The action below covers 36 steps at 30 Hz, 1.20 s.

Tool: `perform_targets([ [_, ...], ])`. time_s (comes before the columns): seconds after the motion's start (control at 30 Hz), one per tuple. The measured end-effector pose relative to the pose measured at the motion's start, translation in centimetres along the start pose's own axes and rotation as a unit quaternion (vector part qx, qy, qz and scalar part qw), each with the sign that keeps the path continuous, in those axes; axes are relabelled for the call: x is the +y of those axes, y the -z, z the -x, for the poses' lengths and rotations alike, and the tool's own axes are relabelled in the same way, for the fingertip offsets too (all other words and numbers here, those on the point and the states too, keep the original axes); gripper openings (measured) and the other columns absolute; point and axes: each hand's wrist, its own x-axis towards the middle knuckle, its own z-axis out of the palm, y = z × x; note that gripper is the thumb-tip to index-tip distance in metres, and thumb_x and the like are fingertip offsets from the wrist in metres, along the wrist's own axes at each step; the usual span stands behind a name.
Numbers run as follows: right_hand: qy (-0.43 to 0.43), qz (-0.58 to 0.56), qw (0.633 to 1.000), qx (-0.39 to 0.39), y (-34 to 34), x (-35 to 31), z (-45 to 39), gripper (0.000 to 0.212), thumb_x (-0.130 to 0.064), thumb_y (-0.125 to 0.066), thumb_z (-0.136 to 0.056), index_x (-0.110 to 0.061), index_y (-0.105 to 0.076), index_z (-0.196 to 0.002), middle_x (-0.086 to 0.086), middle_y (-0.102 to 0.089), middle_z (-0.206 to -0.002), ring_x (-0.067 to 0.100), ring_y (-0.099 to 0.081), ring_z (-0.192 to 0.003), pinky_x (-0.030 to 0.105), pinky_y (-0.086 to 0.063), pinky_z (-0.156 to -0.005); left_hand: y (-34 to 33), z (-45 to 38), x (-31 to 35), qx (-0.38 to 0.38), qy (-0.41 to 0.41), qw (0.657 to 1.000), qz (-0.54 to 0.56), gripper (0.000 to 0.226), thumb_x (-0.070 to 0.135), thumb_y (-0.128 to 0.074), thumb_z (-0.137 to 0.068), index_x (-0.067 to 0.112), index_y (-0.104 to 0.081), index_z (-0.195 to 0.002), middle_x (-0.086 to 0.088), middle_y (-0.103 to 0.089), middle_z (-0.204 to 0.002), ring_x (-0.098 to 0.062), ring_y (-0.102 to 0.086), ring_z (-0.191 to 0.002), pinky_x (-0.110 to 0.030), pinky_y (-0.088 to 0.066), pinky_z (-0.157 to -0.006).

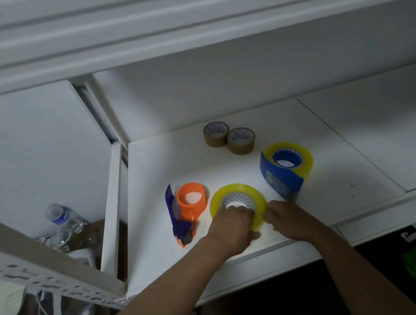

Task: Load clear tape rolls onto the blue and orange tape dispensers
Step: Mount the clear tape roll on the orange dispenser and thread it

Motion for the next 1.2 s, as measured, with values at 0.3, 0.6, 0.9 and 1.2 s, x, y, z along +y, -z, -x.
perform_targets([
  [0.3,0.019,0.09,0.995,0.039,-1.6,-1.1,0.2,0.03,-0.044,-0.063,-0.084,-0.017,-0.061,-0.097,-0.002,-0.065,-0.094,0.021,-0.061,-0.089,0.031,-0.046,-0.069,1.6,-0.8,-2.7,-0.016,-0.008,1.0,-0.002,0.041,0.031,-0.062,-0.085,0.025,-0.056,-0.126,-0.007,-0.064,-0.123,-0.031,-0.059,-0.111,-0.037,-0.047,-0.092],
  [0.6,0.024,0.106,0.985,0.134,-3.2,-0.3,0.6,0.03,-0.022,-0.048,-0.089,-0.018,-0.035,-0.063,-0.001,-0.047,-0.061,0.025,-0.05,-0.063,0.03,-0.032,-0.052,0.8,-0.5,-2.7,-0.012,0.023,0.999,0.027,0.054,0.029,-0.06,-0.09,0.026,-0.043,-0.141,-0.007,-0.056,-0.136,-0.029,-0.051,-0.124,-0.04,-0.048,-0.095],
  [0.9,0.03,0.076,0.991,0.105,-1.8,0.1,0.7,0.008,-0.023,-0.054,-0.086,-0.018,-0.048,-0.087,-0.001,-0.057,-0.082,0.022,-0.056,-0.077,0.032,-0.043,-0.064,0.4,-0.5,-3.4,-0.026,0.008,0.999,0.042,0.056,0.023,-0.058,-0.093,0.025,-0.039,-0.145,-0.008,-0.044,-0.147,-0.027,-0.041,-0.135,-0.04,-0.041,-0.105],
  [1.2,0.212,0.137,0.967,0.021,-1.5,0.3,-1.9,0.057,-0.015,-0.06,-0.087,-0.022,-0.043,-0.14,-0.007,-0.035,-0.152,0.017,-0.043,-0.132,0.037,-0.045,-0.098,0.8,0.4,-6.6,0.103,-0.022,0.994,0.006,0.053,0.023,-0.049,-0.088,0.029,-0.046,-0.141,-0.009,-0.028,-0.157,-0.034,-0.019,-0.146,-0.049,-0.019,-0.118],
])
